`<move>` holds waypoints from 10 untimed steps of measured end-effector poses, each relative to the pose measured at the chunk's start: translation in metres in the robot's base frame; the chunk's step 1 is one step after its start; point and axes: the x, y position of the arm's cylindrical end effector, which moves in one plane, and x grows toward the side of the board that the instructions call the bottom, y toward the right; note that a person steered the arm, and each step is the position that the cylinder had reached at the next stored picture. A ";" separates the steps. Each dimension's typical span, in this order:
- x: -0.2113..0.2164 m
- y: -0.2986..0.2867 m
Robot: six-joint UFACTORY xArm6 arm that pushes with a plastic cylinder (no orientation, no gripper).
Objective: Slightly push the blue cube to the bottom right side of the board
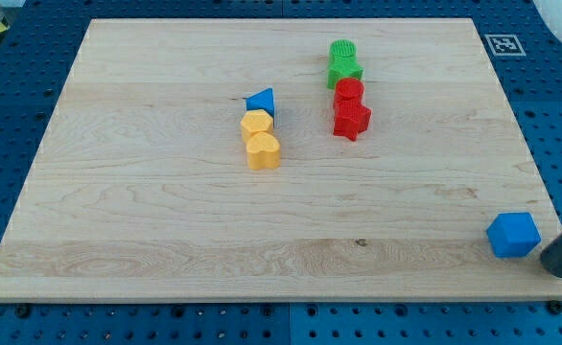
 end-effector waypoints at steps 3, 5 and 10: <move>-0.020 -0.004; -0.020 -0.026; -0.057 -0.068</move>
